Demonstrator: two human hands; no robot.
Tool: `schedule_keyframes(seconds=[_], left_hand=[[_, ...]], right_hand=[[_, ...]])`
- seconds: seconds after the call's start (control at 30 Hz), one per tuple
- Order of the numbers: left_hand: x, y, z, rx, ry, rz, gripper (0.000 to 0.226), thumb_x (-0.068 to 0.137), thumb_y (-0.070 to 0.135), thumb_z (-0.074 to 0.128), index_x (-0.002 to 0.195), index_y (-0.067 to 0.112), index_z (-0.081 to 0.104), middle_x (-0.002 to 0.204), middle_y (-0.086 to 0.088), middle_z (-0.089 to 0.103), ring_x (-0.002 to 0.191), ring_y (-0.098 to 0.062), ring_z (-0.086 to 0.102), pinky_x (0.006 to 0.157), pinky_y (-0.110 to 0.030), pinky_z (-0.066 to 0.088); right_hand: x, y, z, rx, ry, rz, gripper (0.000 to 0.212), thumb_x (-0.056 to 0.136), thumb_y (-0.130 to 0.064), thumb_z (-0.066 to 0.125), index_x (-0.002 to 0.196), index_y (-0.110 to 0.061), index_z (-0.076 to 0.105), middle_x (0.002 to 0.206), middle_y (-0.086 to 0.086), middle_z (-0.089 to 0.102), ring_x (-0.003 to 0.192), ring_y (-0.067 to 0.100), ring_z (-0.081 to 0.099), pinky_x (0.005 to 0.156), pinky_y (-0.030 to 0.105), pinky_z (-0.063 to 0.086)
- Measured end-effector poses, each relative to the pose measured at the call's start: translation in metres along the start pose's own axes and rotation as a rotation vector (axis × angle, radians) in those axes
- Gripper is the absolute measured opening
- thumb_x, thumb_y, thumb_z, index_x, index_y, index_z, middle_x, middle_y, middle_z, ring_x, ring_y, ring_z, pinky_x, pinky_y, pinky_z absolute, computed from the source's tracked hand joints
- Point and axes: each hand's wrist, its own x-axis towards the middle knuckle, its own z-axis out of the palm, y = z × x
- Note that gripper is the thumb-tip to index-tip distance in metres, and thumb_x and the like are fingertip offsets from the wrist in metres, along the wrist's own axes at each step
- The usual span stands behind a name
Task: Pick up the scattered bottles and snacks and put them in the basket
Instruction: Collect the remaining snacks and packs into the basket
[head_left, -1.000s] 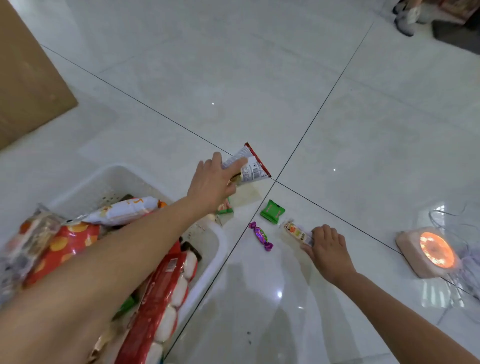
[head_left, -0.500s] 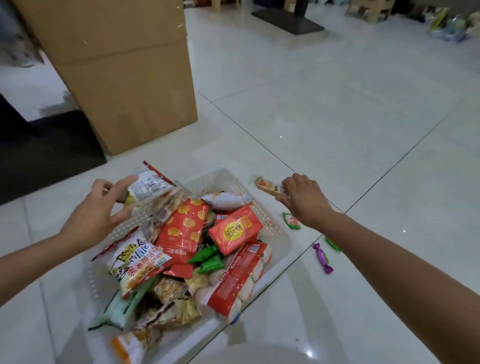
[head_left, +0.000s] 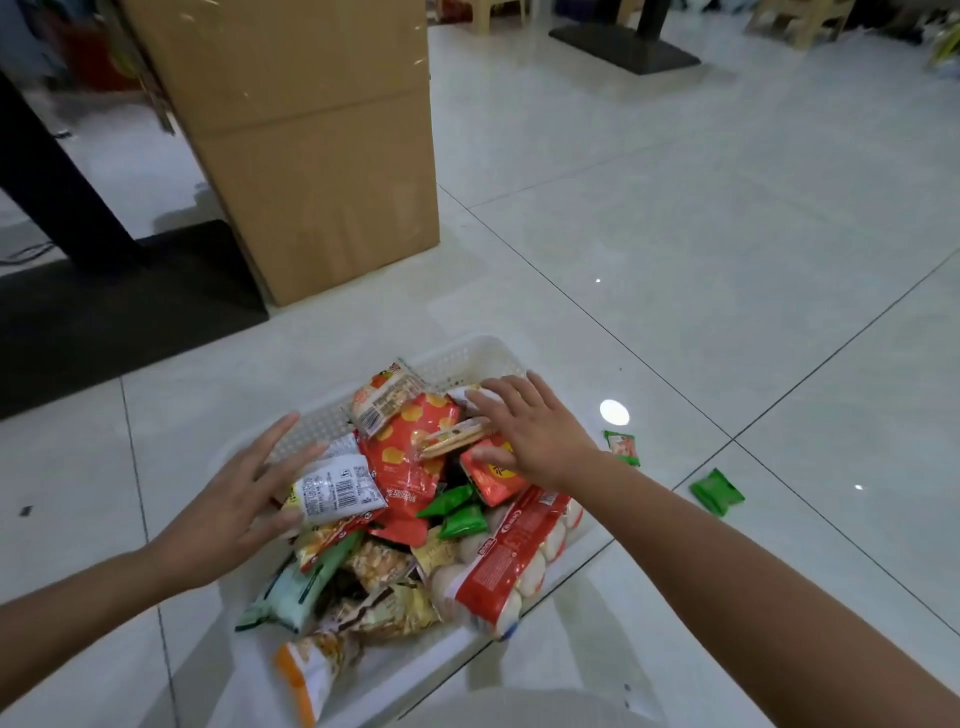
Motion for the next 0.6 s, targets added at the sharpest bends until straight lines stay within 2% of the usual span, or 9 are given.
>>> schedule_keyframes(seconds=[0.07, 0.13, 0.2, 0.3, 0.47, 0.53, 0.6], left_hand=[[0.018, 0.006, -0.006, 0.008, 0.06, 0.014, 0.061, 0.084, 0.076, 0.022, 0.142, 0.058, 0.011, 0.159, 0.016, -0.002, 0.145, -0.017, 0.015, 0.11, -0.047, 0.029], [0.044, 0.014, -0.01, 0.054, 0.121, 0.021, 0.06, 0.086, 0.075, 0.016, 0.143, 0.057, 0.006, 0.159, 0.017, -0.004, 0.147, -0.01, 0.003, 0.114, -0.048, 0.021], [0.075, 0.027, -0.009, 0.061, 0.148, -0.009, 0.062, 0.084, 0.076, 0.01, 0.142, 0.056, 0.0, 0.156, 0.02, -0.012, 0.145, -0.003, -0.011, 0.117, -0.041, 0.011], [0.129, 0.062, 0.006, 0.036, 0.161, -0.003, 0.073, 0.081, 0.08, 0.003, 0.145, 0.047, -0.004, 0.156, 0.015, -0.019, 0.142, -0.002, -0.02, 0.117, -0.035, 0.002], [0.207, 0.153, 0.06, -0.203, 0.145, 0.126, 0.078, 0.082, 0.077, 0.008, 0.148, 0.039, -0.004, 0.158, 0.005, -0.018, 0.145, -0.012, -0.016, 0.116, -0.034, 0.001], [0.228, 0.193, 0.086, -0.271, 0.112, 0.169, 0.077, 0.082, 0.075, 0.009, 0.149, 0.039, -0.004, 0.158, 0.004, -0.019, 0.145, -0.012, -0.016, 0.116, -0.032, 0.001], [0.244, 0.222, 0.111, -0.287, 0.055, 0.206, 0.075, 0.084, 0.072, 0.011, 0.149, 0.038, -0.004, 0.158, 0.003, -0.02, 0.146, -0.013, -0.015, 0.118, -0.033, 0.002]], right_hand=[[-0.005, 0.01, -0.007, 0.031, 0.007, 0.058, 0.085, 0.083, -0.072, 0.004, 0.143, -0.021, 0.037, 0.144, 0.007, 0.044, 0.136, 0.026, 0.037, 0.116, 0.046, 0.017], [-0.015, 0.028, -0.008, 0.064, 0.054, 0.154, 0.095, 0.075, -0.075, -0.01, 0.149, -0.024, 0.021, 0.155, 0.005, 0.027, 0.145, 0.024, 0.019, 0.119, 0.044, 0.002], [-0.033, 0.051, -0.005, 0.069, 0.093, 0.283, 0.1, 0.07, -0.077, -0.017, 0.151, -0.026, 0.011, 0.158, 0.004, 0.016, 0.147, 0.022, 0.01, 0.118, 0.043, -0.004], [-0.066, 0.086, 0.004, 0.085, 0.093, 0.512, 0.105, 0.065, -0.082, -0.017, 0.151, -0.025, 0.002, 0.159, 0.005, 0.006, 0.148, 0.022, 0.002, 0.118, 0.044, -0.007], [-0.131, 0.132, 0.014, 0.107, 0.09, 0.751, 0.118, 0.057, -0.088, -0.019, 0.151, -0.021, 0.002, 0.159, 0.006, 0.005, 0.147, 0.022, 0.002, 0.118, 0.046, -0.001], [-0.155, 0.148, 0.014, 0.143, 0.119, 0.849, 0.116, 0.059, -0.09, -0.005, 0.151, -0.02, 0.005, 0.159, 0.008, 0.007, 0.147, 0.023, 0.003, 0.118, 0.048, 0.001], [-0.175, 0.16, 0.018, 0.176, 0.131, 0.939, 0.109, 0.064, -0.083, 0.008, 0.151, -0.018, 0.004, 0.159, 0.01, 0.006, 0.147, 0.023, 0.003, 0.118, 0.049, 0.001]])
